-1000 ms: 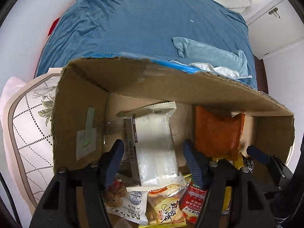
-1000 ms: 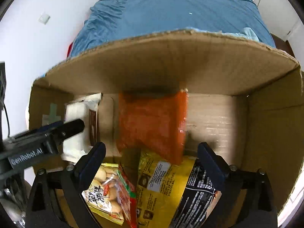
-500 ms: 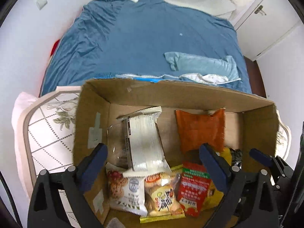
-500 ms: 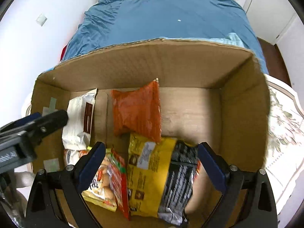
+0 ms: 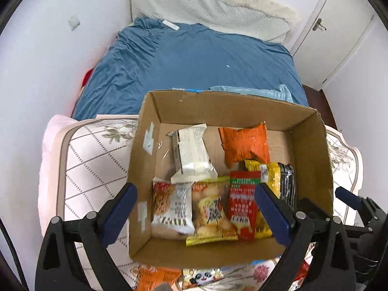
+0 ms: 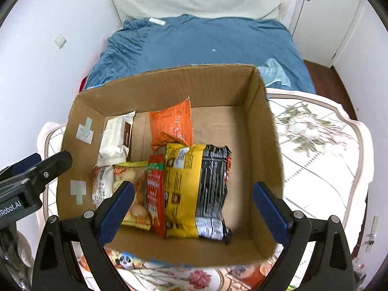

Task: Organize snacks
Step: 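Carry both packets into the box and open both tools to drop them, then grasp the orange biscuit packet with the left tool while the right tool grasps the yellow panda snack bag, then lift both packets over the box and open both tools to release them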

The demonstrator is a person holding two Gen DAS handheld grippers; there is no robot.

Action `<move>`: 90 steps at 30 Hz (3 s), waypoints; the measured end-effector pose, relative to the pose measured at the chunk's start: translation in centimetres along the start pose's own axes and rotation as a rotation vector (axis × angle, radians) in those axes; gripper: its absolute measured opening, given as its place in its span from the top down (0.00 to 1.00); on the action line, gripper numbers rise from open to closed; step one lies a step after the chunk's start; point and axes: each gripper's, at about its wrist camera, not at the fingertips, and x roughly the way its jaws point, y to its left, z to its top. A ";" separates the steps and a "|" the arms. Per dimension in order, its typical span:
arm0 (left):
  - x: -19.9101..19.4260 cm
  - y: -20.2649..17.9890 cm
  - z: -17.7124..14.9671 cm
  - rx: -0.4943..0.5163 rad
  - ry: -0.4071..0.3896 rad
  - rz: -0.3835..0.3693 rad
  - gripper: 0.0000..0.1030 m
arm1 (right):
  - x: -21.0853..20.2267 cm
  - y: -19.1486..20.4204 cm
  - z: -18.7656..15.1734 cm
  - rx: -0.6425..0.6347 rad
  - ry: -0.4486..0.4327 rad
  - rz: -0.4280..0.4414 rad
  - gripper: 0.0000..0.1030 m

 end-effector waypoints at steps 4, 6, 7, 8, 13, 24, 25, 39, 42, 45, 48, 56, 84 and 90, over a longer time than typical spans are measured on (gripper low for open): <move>-2.5 -0.2 -1.9 0.015 -0.042 0.011 0.04 | -2.1 0.0 -1.6 0.002 -0.033 -0.005 0.03; -3.7 -0.5 -2.7 0.022 -0.060 0.020 0.04 | -3.5 0.0 -2.5 -0.001 -0.057 -0.013 0.03; -4.1 -0.4 -3.1 0.023 -0.064 0.020 0.04 | -4.0 0.0 -2.9 0.001 -0.067 -0.013 0.03; -4.5 -0.5 -3.6 0.024 -0.068 0.019 0.04 | -4.8 0.0 -3.5 0.003 -0.077 -0.014 0.03; -6.6 -0.5 -5.9 0.028 -0.087 0.024 0.04 | -6.9 0.1 -5.5 0.012 -0.094 0.001 0.03; -5.7 2.0 -12.8 -0.013 0.014 0.053 0.04 | -3.3 0.8 -13.4 0.053 0.093 0.157 0.03; -4.7 2.6 -13.5 -0.016 0.041 0.065 0.04 | -2.0 1.0 -14.3 0.061 0.131 0.185 0.03; 9.8 5.4 -18.2 0.082 0.417 0.045 0.04 | 5.2 3.4 -16.3 0.056 0.244 0.246 0.03; 10.2 5.8 -17.9 0.084 0.383 0.050 0.10 | 5.9 4.4 -15.5 0.040 0.251 0.242 0.03; 9.7 6.9 -17.7 0.035 0.354 0.049 0.29 | 6.6 6.1 -14.7 0.008 0.254 0.230 0.03; 8.8 8.4 -18.0 -0.028 0.336 0.053 0.34 | 7.8 8.2 -14.0 -0.032 0.265 0.206 0.03; 8.3 9.5 -19.6 -0.057 0.324 0.076 0.34 | 12.5 12.5 -13.5 -0.080 0.327 0.128 0.03; 2.4 3.0 -27.8 -0.023 0.336 0.040 0.51 | 6.8 8.9 -20.6 -0.100 0.363 0.237 0.36; -0.3 1.9 -32.6 -0.026 0.337 0.036 0.51 | 3.8 8.3 -25.8 -0.151 0.404 0.276 0.36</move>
